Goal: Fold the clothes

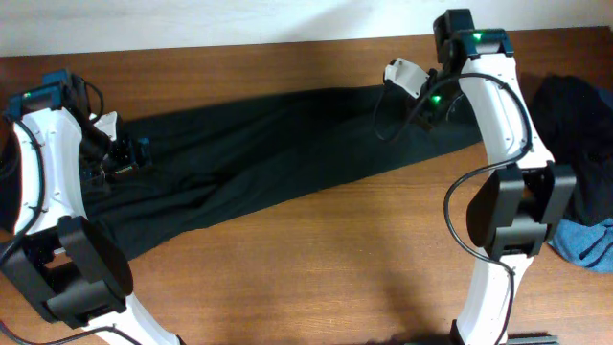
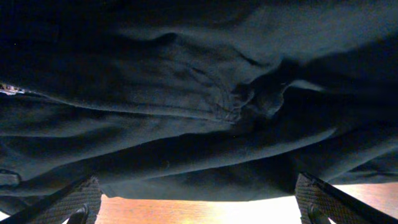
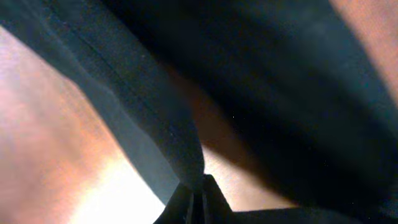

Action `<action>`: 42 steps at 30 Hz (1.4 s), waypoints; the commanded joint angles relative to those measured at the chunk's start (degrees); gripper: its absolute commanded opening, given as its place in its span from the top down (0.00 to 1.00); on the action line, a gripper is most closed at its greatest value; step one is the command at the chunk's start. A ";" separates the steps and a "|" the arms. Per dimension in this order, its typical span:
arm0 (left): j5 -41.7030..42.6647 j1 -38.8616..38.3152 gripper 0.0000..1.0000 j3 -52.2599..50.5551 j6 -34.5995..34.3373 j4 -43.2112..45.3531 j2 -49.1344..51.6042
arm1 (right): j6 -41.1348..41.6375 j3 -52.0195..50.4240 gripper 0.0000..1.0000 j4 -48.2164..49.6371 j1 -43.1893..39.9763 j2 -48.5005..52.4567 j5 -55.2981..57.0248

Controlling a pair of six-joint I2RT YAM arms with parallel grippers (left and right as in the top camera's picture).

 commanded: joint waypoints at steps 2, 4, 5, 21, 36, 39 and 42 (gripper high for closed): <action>0.42 0.00 0.01 0.24 -0.37 0.20 -1.51 | 4.98 0.90 0.96 -3.37 0.28 -2.03 -0.31; 0.42 0.00 0.01 0.24 -0.35 0.20 -1.51 | 5.95 0.74 0.96 -5.40 0.28 -2.01 -0.31; 0.42 0.00 0.01 0.24 -0.35 0.17 -1.51 | 6.71 0.57 0.96 -5.84 0.28 -2.03 -0.31; 0.90 -0.02 0.01 0.24 3.43 0.37 -1.51 | 10.16 -2.36 0.96 -6.71 1.14 -3.30 -0.96; 0.85 0.00 0.01 0.24 4.46 1.33 -1.51 | 8.13 -2.56 0.96 -0.48 5.29 -15.91 -5.44; 0.83 0.00 0.01 0.26 4.48 1.31 -1.51 | 9.44 -3.15 0.96 0.55 5.18 -17.25 -5.42; 0.35 0.00 0.01 0.24 4.48 1.49 -1.51 | 10.78 -4.61 0.96 2.51 5.14 -19.04 -5.38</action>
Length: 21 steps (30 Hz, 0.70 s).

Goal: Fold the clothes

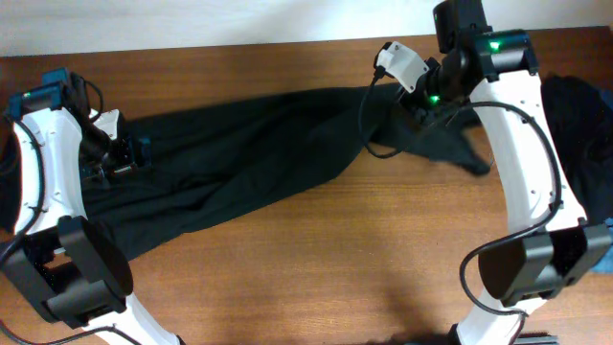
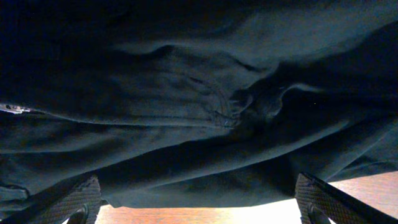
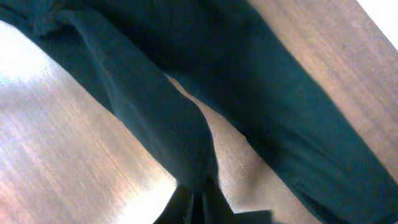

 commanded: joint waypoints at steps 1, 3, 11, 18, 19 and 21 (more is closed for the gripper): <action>0.33 0.00 0.01 0.24 1.16 0.39 -1.51 | 2.19 -2.01 0.96 2.12 -0.17 -3.69 -1.11; 0.22 0.00 0.01 0.24 1.16 0.52 -1.51 | 2.21 -3.98 0.96 4.26 -0.15 -4.92 -1.11; -0.92 0.00 0.01 0.24 1.16 1.36 -1.51 | 4.07 -21.46 0.96 17.11 -0.11 -6.29 2.03; -0.90 0.00 0.01 0.24 1.16 2.58 -1.51 | 10.97 -35.60 0.96 25.88 0.55 -6.45 8.63; -0.90 0.00 0.01 0.24 1.16 2.69 -1.51 | 11.52 -36.89 0.96 25.99 0.92 -6.56 8.98; -0.90 0.00 0.01 0.24 1.16 2.91 -1.51 | 12.72 -39.23 0.96 26.08 2.36 -7.06 9.14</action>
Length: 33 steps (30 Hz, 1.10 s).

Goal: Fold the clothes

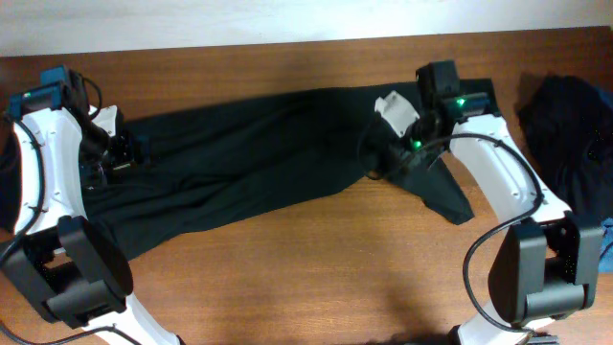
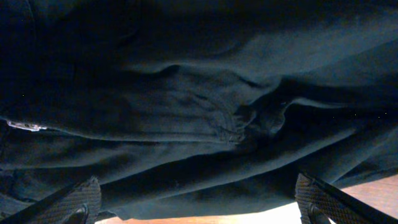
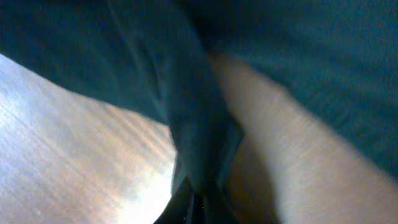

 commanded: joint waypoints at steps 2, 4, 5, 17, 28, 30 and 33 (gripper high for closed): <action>-0.20 0.00 0.01 0.24 1.14 0.52 -1.51 | 6.01 -4.85 0.96 0.61 3.91 -2.14 4.90; -0.20 0.00 0.01 0.24 1.14 0.74 -1.51 | 8.46 -6.10 0.96 0.72 5.92 -3.21 8.22; -0.20 0.00 0.01 0.24 1.11 0.87 -1.51 | 9.84 -6.71 0.96 0.79 6.93 -3.89 10.14; 0.04 0.00 0.01 0.24 1.09 2.49 -1.51 | 23.54 -22.01 0.96 5.66 14.32 -7.23 22.88; 0.04 -0.02 0.01 0.24 1.09 2.56 -1.51 | 26.71 -23.10 0.41 9.73 14.32 -8.55 26.10; 0.04 0.00 0.01 0.24 1.09 2.54 -1.51 | 27.80 -20.52 0.26 8.17 14.32 -9.53 26.10; 0.04 0.00 0.01 0.24 1.09 2.49 -1.51 | 29.22 -15.96 0.08 3.87 13.66 -11.32 25.86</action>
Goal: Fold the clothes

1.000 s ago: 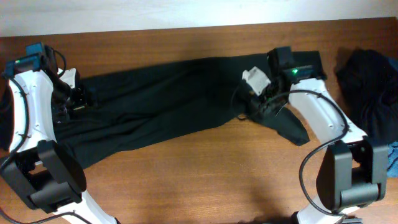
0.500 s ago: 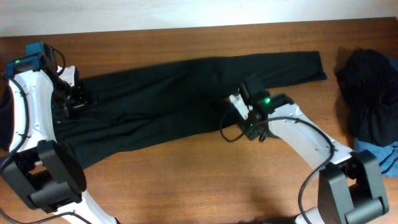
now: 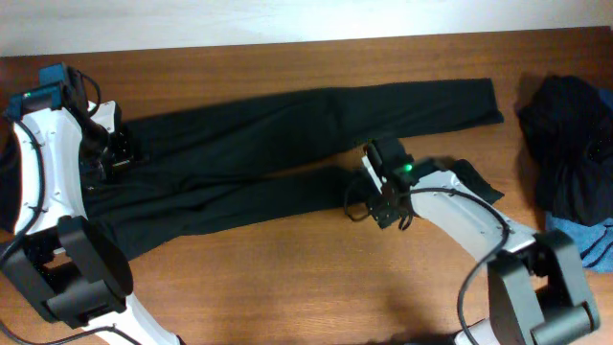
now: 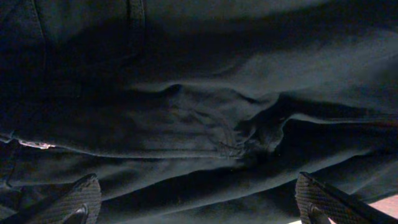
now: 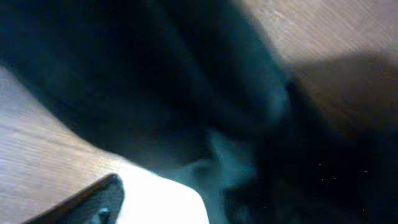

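A pair of black trousers (image 3: 287,125) lies spread across the table. One leg reaches the back right, and the other leg (image 3: 287,196) lies nearer the front, its end (image 3: 469,182) crumpled. My left gripper (image 3: 117,151) hovers open over the waist end, with dark wrinkled cloth (image 4: 205,124) filling its view between the wide-apart fingers (image 4: 81,199). My right gripper (image 3: 383,204) sits low at the nearer leg, open. In its view one finger (image 5: 107,198) shows at the left. The other finger is lost against the dark cloth (image 5: 205,81).
A heap of dark clothes (image 3: 565,134) lies at the right edge, with a blue cloth (image 3: 586,241) in front of it. Bare brown table (image 3: 287,287) runs along the front.
My right gripper was shut on the trouser leg above the middle right of the table. Now it is open and lower, nearer the front, and the leg lies flat there.
My right gripper was shut on a leg end at the back right. Then it held that leg raised, later nearer the middle. Now the leg lies apart in front of the other one and the gripper is open. My left gripper stayed open over the waist.
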Action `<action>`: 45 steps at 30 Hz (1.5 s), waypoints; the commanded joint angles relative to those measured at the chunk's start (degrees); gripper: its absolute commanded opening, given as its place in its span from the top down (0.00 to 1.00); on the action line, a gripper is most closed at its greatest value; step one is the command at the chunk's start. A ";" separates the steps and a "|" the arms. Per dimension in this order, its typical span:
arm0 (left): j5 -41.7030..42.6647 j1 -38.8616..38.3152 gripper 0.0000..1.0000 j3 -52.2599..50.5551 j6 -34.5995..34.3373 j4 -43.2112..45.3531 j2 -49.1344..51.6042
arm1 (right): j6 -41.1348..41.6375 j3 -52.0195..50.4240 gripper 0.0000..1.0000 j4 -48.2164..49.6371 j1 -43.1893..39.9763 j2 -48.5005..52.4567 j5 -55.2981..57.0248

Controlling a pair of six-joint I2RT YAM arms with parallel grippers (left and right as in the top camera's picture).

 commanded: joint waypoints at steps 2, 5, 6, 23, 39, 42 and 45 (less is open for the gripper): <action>0.00 0.00 0.01 0.24 1.09 0.00 -1.51 | 2.40 8.55 0.01 -5.70 -1.07 -5.11 1.44; 0.00 0.00 0.01 0.24 1.09 0.09 -1.51 | 3.48 14.08 0.01 -11.58 -2.82 -6.58 1.42; 0.00 0.00 0.01 0.24 1.09 0.15 -1.51 | 4.50 16.00 0.01 -13.20 -3.87 -6.86 1.38; 0.00 -0.02 0.01 0.24 1.09 0.66 -1.51 | 2.12 18.38 0.96 -8.70 -6.19 -3.21 -21.27; 0.00 -0.02 0.01 0.26 1.09 0.13 -1.51 | -1.38 16.90 0.96 -3.17 -1.51 12.02 -28.92; 0.00 -0.02 0.01 0.26 1.09 0.13 -1.51 | -2.21 16.90 0.96 -8.00 -0.57 12.11 -28.63; 0.00 0.00 0.01 0.24 1.09 0.13 -1.51 | -2.19 16.28 0.96 -11.85 -0.72 12.11 -27.98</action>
